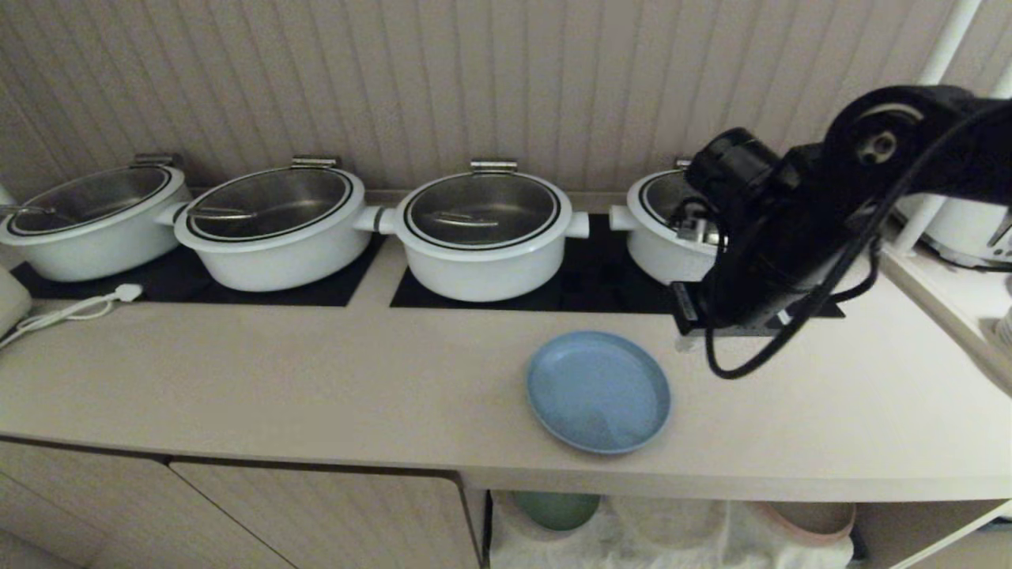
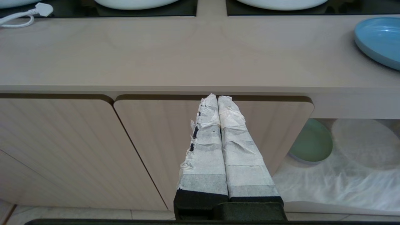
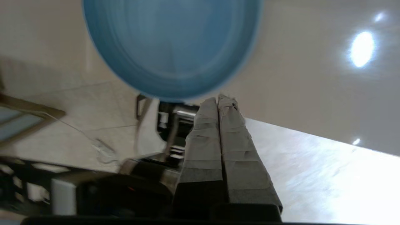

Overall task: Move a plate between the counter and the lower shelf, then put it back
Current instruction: Pick up the plate

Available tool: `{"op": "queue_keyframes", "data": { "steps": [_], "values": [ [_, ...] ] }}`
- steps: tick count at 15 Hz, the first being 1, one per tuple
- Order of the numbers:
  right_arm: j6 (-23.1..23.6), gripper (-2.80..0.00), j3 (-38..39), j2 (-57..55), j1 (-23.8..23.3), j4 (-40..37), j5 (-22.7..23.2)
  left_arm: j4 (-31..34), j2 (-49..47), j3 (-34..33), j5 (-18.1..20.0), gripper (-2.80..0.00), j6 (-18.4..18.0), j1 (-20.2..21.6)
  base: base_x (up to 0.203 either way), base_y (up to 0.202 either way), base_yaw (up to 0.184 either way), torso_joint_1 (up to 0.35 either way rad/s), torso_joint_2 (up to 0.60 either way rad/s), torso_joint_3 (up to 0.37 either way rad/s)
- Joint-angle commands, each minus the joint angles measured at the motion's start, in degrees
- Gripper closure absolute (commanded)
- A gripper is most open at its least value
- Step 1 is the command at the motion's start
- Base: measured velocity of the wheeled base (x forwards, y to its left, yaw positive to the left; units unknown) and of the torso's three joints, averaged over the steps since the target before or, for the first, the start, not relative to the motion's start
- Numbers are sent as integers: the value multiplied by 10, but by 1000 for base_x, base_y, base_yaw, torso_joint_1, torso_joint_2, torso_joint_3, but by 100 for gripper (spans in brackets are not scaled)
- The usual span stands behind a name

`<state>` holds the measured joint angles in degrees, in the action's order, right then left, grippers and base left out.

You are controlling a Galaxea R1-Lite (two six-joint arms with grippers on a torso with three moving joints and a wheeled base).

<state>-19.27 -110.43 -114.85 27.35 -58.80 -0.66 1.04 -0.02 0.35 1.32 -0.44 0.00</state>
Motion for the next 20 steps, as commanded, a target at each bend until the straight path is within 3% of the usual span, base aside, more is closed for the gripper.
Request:
{"op": "queue_keyframes", "data": {
  "steps": [1, 4, 11, 13, 20],
  "values": [
    [-25, 0, -15, -59, 6, -5, 0, 0, 0, 0, 0, 0, 0, 0, 0, 0, 0, 0, 0, 0],
    [-87, 0, -17, -95, 6, -3, -37, 0, 0, 0, 0, 0, 0, 0, 0, 0, 0, 0, 0, 0],
    [-89, 0, -18, -113, -4, 3, -41, 0, 0, 0, 0, 0, 0, 0, 0, 0, 0, 0, 0, 0],
    [-89, -280, -18, -112, -11, 3, -40, 0, 0, 0, 0, 0, 0, 0, 0, 0, 0, 0, 0, 0],
    [-86, -280, -18, -114, -18, 37, -37, 0, 0, 0, 0, 0, 0, 0, 0, 0, 0, 0, 0, 0]
  ]
}}
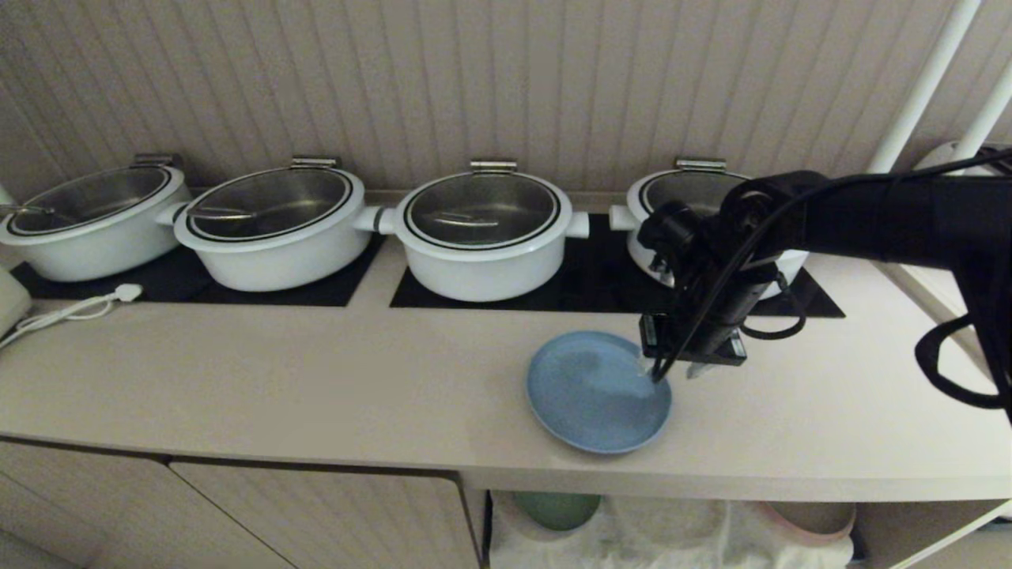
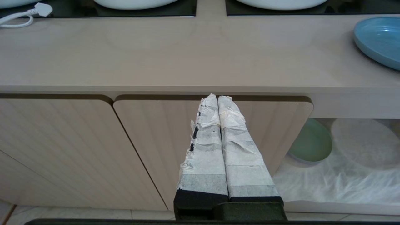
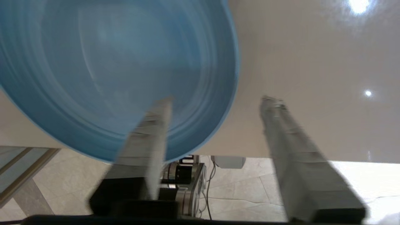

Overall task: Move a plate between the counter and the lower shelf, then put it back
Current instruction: Pick up the plate

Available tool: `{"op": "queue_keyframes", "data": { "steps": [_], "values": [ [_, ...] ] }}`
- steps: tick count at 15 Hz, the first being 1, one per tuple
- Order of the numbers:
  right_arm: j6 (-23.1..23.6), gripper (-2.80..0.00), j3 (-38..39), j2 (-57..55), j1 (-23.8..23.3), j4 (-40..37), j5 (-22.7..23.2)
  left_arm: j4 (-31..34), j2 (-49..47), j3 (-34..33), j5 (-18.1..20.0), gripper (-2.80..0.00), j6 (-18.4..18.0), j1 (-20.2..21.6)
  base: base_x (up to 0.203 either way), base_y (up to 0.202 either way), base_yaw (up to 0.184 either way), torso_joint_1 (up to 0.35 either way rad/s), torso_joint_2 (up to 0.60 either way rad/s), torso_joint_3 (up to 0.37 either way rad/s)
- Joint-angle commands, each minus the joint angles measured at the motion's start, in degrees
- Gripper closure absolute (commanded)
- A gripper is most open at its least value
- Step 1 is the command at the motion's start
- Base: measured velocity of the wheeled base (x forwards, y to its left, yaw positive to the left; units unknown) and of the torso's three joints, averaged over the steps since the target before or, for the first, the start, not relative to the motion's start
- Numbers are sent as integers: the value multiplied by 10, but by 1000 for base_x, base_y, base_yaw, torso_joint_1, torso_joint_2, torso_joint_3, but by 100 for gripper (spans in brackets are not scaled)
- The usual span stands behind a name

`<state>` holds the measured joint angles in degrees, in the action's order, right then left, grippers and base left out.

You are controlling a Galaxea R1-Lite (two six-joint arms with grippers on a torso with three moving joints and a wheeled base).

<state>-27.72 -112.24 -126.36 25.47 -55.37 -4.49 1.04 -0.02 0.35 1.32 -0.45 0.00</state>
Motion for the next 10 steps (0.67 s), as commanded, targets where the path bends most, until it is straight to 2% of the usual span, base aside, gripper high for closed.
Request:
{"op": "queue_keyframes", "data": {
  "steps": [1, 7, 10],
  "values": [
    [-2, -280, 1, -3, 1, 12, 7, 0, 0, 0, 0, 0, 0, 0, 0, 0, 0, 0, 0, 0],
    [0, -280, 0, -25, -9, 16, 11, 0, 0, 0, 0, 0, 0, 0, 0, 0, 0, 0, 0, 0],
    [0, -280, 0, -30, -17, 42, 41, 0, 0, 0, 0, 0, 0, 0, 0, 0, 0, 0, 0, 0]
  ]
}}
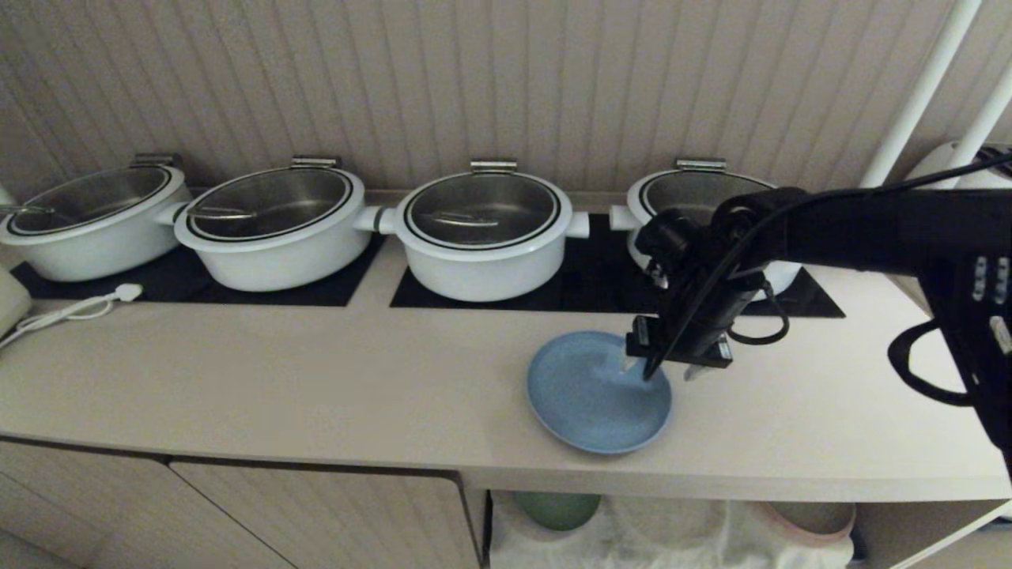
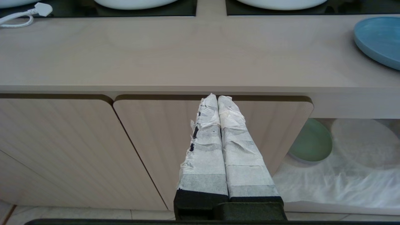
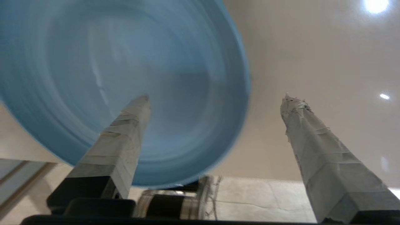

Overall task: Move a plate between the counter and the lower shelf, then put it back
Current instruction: Pick up the plate

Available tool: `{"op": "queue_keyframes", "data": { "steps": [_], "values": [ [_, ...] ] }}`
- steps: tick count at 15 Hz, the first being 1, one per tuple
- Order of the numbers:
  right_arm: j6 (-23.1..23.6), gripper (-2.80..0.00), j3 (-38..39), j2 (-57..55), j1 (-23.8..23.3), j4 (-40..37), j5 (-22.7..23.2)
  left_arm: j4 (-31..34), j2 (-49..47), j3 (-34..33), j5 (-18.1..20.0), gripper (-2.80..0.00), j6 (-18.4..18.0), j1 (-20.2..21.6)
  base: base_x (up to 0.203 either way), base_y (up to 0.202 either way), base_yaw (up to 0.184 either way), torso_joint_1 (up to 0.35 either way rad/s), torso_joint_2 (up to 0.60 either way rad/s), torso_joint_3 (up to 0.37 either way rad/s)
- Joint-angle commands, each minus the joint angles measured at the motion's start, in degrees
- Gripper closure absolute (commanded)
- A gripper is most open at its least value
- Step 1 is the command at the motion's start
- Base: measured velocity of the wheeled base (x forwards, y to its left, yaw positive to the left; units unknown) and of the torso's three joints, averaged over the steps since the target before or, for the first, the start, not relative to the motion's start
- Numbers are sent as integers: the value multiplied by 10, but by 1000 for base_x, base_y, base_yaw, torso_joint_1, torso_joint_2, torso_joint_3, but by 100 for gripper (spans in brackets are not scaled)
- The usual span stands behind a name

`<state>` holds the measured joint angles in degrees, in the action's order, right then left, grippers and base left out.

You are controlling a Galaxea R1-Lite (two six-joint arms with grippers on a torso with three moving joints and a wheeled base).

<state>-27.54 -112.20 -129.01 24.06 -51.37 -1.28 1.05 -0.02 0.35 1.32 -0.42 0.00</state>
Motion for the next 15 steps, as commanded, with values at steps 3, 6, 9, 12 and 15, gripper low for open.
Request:
{"op": "queue_keyframes", "data": {
  "steps": [3, 6, 9, 12, 15],
  "values": [
    [8, -280, 0, -14, -5, 18, 13, 0, 0, 0, 0, 0, 0, 0, 0, 0, 0, 0, 0, 0],
    [15, -280, 1, -18, -4, 17, 14, 0, 0, 0, 0, 0, 0, 0, 0, 0, 0, 0, 0, 0],
    [15, -280, 1, -18, -4, 12, 14, 0, 0, 0, 0, 0, 0, 0, 0, 0, 0, 0, 0, 0],
    [16, -280, 1, -20, -4, 10, 14, 0, 0, 0, 0, 0, 0, 0, 0, 0, 0, 0, 0, 0],
    [16, -280, 2, -22, -3, 11, 14, 0, 0, 0, 0, 0, 0, 0, 0, 0, 0, 0, 0, 0]
  ]
}}
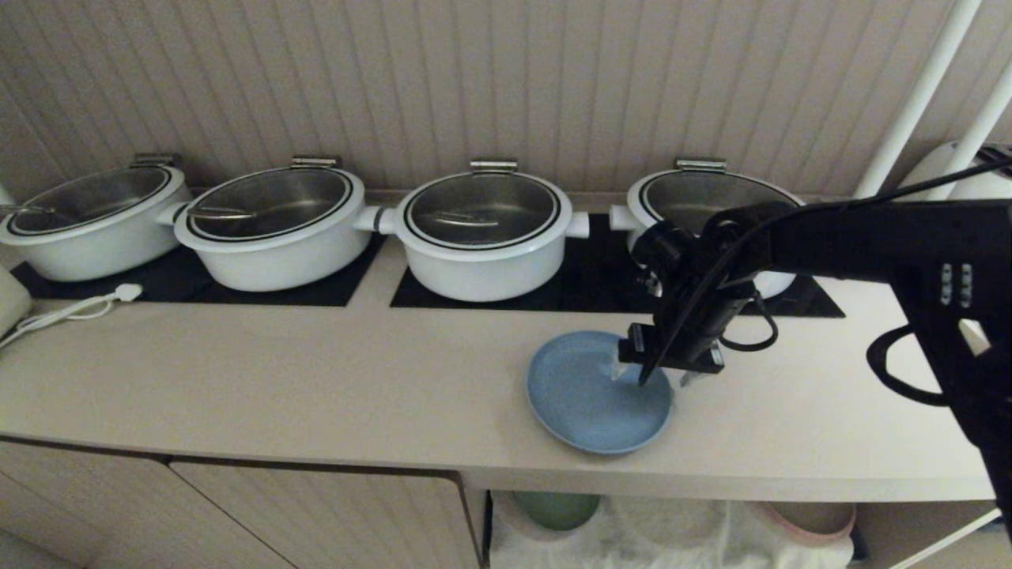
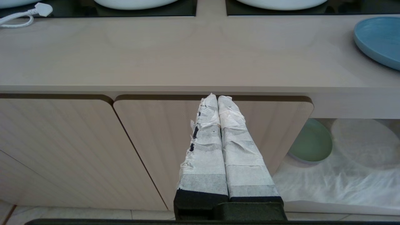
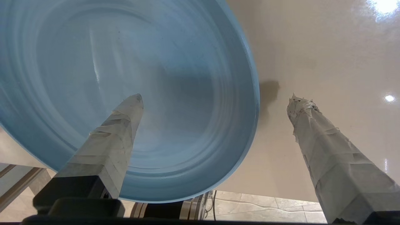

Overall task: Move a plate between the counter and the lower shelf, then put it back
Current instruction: Pick up the plate

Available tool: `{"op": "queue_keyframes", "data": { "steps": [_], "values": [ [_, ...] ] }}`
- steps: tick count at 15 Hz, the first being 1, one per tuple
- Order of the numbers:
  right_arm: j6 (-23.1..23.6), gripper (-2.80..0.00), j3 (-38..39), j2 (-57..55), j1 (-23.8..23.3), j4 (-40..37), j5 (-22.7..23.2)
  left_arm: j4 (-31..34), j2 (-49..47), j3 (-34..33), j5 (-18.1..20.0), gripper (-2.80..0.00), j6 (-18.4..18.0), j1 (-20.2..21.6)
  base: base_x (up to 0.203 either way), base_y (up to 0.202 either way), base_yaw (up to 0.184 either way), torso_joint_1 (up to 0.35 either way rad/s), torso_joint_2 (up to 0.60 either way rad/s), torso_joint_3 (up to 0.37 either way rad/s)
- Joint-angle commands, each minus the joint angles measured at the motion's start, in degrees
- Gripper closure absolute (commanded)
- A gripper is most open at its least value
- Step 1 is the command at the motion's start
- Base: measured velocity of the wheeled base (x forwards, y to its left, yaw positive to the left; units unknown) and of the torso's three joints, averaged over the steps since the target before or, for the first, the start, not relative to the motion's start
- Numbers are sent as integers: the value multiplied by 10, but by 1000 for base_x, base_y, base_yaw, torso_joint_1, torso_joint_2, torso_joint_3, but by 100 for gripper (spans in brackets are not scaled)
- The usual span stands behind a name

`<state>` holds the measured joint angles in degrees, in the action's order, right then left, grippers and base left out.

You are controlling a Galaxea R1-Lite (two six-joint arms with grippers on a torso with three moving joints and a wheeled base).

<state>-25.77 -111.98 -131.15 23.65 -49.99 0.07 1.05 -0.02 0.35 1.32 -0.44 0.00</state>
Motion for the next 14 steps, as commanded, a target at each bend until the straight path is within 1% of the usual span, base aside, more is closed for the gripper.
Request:
{"op": "queue_keyframes", "data": {
  "steps": [1, 14],
  "values": [
    [-2, -280, 1, -1, 2, -3, 1, 0, 0, 0, 0, 0, 0, 0, 0, 0, 0, 0, 0, 0],
    [-5, -280, 12, -5, 6, -5, 0, 0, 0, 0, 0, 0, 0, 0, 0, 0, 0, 0, 0, 0]
  ]
}}
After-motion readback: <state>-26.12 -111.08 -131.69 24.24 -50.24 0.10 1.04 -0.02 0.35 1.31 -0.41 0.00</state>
